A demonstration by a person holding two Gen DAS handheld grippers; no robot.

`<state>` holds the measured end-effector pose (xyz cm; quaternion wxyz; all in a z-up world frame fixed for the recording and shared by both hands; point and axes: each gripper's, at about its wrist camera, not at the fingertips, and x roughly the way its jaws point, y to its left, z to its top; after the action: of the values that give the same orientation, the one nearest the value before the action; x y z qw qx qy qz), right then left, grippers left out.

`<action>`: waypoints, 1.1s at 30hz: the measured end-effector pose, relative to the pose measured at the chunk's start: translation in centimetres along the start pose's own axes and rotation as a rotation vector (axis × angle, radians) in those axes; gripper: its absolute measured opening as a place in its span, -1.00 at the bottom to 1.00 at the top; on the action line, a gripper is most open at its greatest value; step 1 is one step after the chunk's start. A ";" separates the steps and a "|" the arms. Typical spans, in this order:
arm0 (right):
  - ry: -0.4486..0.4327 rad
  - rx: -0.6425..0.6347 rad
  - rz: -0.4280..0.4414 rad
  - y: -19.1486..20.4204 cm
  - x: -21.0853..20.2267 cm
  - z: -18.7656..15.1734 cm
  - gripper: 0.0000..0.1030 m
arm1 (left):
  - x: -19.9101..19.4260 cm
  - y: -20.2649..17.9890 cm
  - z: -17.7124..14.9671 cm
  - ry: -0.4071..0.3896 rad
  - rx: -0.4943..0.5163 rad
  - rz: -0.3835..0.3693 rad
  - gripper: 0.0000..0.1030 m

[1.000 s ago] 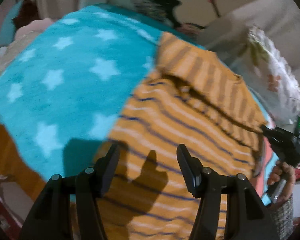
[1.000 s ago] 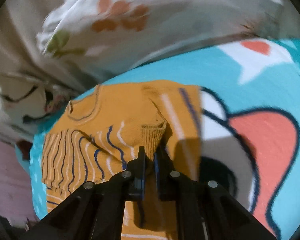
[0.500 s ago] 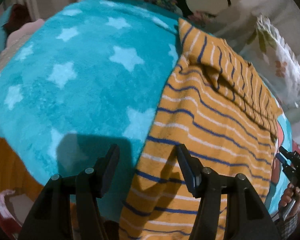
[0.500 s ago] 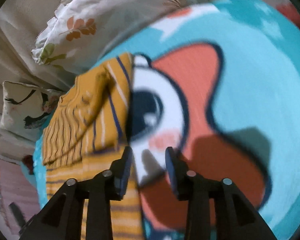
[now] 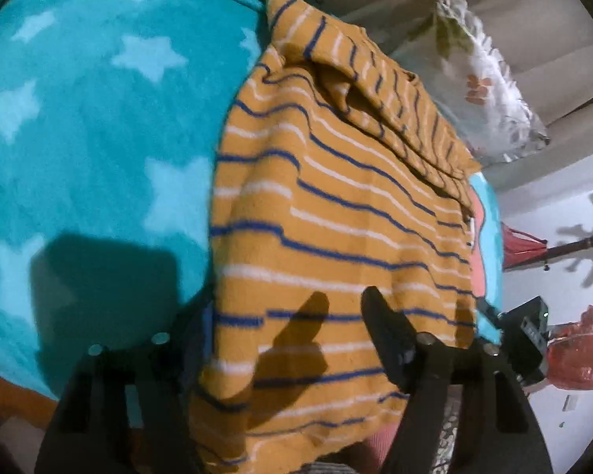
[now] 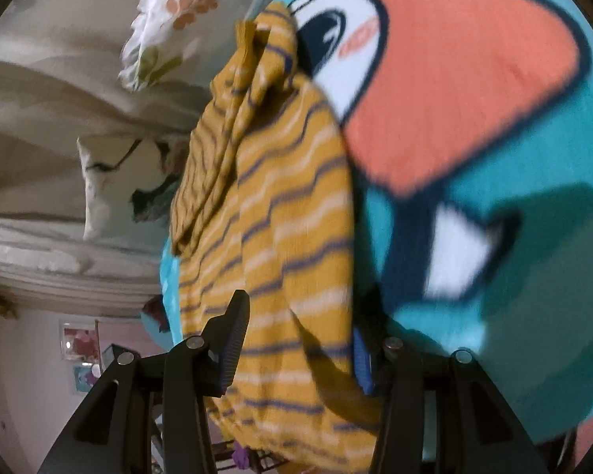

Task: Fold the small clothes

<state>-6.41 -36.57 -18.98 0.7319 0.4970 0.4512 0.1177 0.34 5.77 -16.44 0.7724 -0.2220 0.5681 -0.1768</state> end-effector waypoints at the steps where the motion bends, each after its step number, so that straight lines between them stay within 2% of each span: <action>1: 0.001 0.002 0.005 -0.1 -0.1 -0.7 -0.02 | 0.0 -0.1 -0.5 0.002 0.007 -0.006 0.12; 2: 0.001 0.006 0.008 -0.2 -0.3 -1.4 -0.02 | 0.0 -0.1 -0.9 0.006 0.010 -0.011 0.06; 4: 0.003 0.015 0.017 -0.3 -0.4 -2.8 -0.02 | 0.0 0.0 -1.7 0.022 0.005 -0.028 -0.22; 7: 0.011 0.034 0.041 -0.8 -0.5 -4.4 -0.02 | -0.5 0.3 -3.1 0.029 0.000 -0.041 -0.33; 17: 0.010 0.071 0.089 -1.7 -0.8 -8.0 -0.03 | -1.5 0.0 -6.9 0.019 0.030 -0.028 -0.27; 19: 0.001 0.070 0.082 -1.6 -0.8 -8.4 -0.03 | -1.7 0.1 -7.2 0.025 0.031 -0.040 -0.20; 24: -0.015 0.036 0.021 -0.4 -0.6 -9.4 -0.09 | -1.6 -0.3 -7.8 0.038 0.045 -0.007 -0.20; 27: -0.016 0.019 -0.017 0.0 -0.4 -10.1 -0.20 | -1.0 -0.4 -8.8 0.067 0.065 0.038 -0.20; 28: -0.018 0.022 -0.028 0.0 -0.3 -10.3 -0.26 | -0.7 -0.3 -9.1 0.080 0.070 0.062 -0.25; 29: -0.021 0.026 -0.033 -0.1 -0.3 -10.4 -0.33 | -0.5 -0.1 -9.3 0.087 0.071 0.079 -0.37; 30: -0.025 0.029 -0.039 -0.2 -0.3 -10.4 -0.39 | -0.3 0.1 -9.5 0.096 0.069 0.098 -0.67; 32: -0.030 0.043 -0.069 -0.5 -0.4 -10.5 -0.73 | -0.3 0.8 -9.6 0.100 0.046 0.107 -0.75; 33: -0.032 0.050 -0.080 -0.7 -0.5 -10.5 -0.76 | -0.8 1.1 -9.6 0.088 0.028 0.098 -0.80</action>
<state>-15.03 -30.72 -20.28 0.7304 0.4984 0.4619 0.0692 -9.01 5.79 -18.84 0.7575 -0.1751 0.6092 -0.1561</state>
